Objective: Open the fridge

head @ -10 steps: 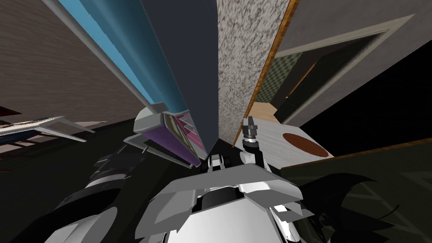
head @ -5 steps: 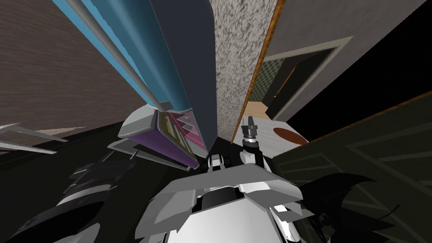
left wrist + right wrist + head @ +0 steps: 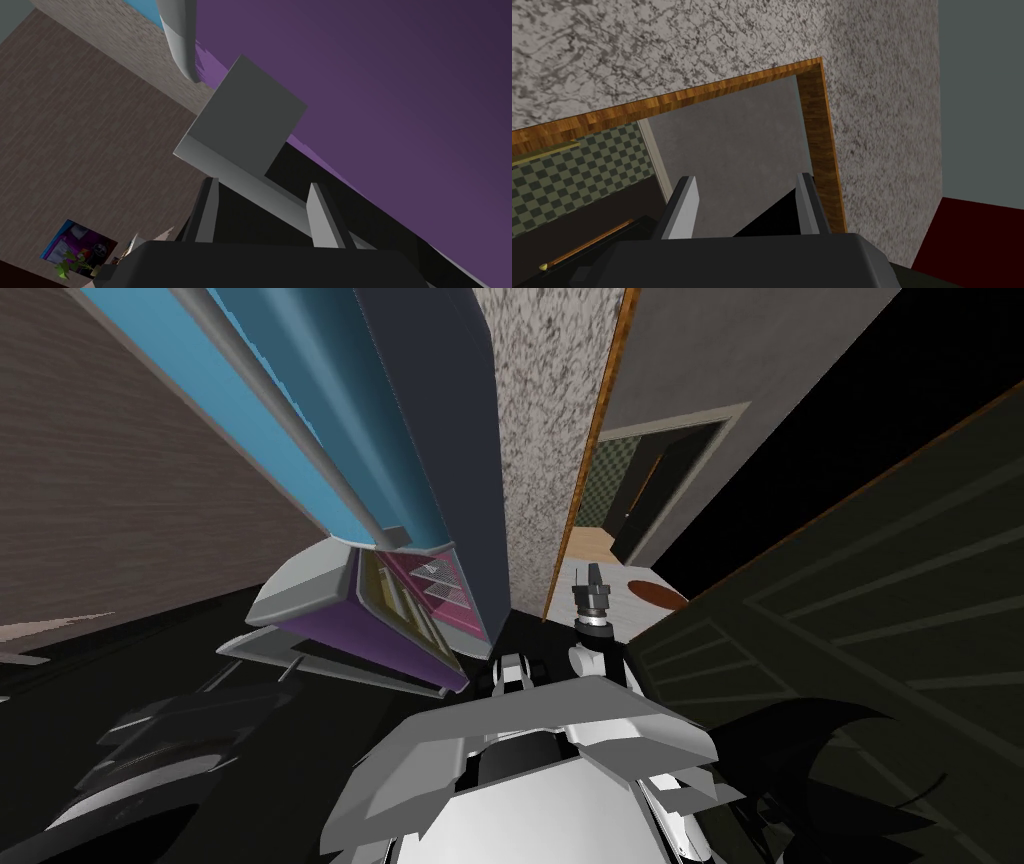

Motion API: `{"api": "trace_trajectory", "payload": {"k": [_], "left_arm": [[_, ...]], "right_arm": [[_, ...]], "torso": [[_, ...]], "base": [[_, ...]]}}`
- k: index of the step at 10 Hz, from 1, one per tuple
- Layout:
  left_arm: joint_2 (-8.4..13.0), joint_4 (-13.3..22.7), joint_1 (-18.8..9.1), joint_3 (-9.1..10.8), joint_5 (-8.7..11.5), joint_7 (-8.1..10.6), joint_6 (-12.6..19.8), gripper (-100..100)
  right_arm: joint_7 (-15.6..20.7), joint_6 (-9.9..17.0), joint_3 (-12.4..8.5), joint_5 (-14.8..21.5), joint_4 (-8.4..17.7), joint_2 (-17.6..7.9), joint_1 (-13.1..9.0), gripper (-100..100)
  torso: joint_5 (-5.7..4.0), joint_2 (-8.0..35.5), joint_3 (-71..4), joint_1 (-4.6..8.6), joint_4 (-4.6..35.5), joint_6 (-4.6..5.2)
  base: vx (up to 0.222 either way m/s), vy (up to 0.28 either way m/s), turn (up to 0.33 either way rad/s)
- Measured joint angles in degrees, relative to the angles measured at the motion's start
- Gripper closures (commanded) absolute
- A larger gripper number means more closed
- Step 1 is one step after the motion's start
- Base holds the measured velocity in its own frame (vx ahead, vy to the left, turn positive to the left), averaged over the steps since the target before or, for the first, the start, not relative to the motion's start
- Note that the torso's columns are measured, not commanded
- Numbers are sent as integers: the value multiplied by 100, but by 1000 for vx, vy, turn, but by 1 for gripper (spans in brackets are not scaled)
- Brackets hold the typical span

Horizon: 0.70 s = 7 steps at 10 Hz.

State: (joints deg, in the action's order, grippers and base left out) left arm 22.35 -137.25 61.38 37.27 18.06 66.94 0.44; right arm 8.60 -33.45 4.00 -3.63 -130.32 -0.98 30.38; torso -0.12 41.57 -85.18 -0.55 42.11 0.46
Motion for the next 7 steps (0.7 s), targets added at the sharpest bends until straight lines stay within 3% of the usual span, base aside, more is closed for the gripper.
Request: {"api": "trace_trajectory", "payload": {"k": [4, 5, 6, 7], "left_arm": [[103, 106, 419, 234, -299, 702, -442, 100], [153, 172, 645, 349, -430, 895, -573, 100], [207, 249, 752, 421, -522, 1079, -732, 100], [226, 285, 772, 435, -563, 1249, -835, 100]], "right_arm": [[0, 0, 0, 0, 0, 0, 2, 0], [0, 0, 0, 0, 0, 0, 0, 0], [0, 0, 0, 0, 0, 0, 0, 0], [0, 0, 0, 0, 0, 0, 3, 0]], "torso": [[-10, -3, 6, 66, 1, -28], [-17, 20, 9, 39, 6, -8], [-9, 17, 13, 36, 8, -9], [-7, 8, 13, 57, 5, -31]], "base": [[-141, 103, -234], [-162, 101, -288], [-75, 46, -58], [-153, 83, -334]]}}
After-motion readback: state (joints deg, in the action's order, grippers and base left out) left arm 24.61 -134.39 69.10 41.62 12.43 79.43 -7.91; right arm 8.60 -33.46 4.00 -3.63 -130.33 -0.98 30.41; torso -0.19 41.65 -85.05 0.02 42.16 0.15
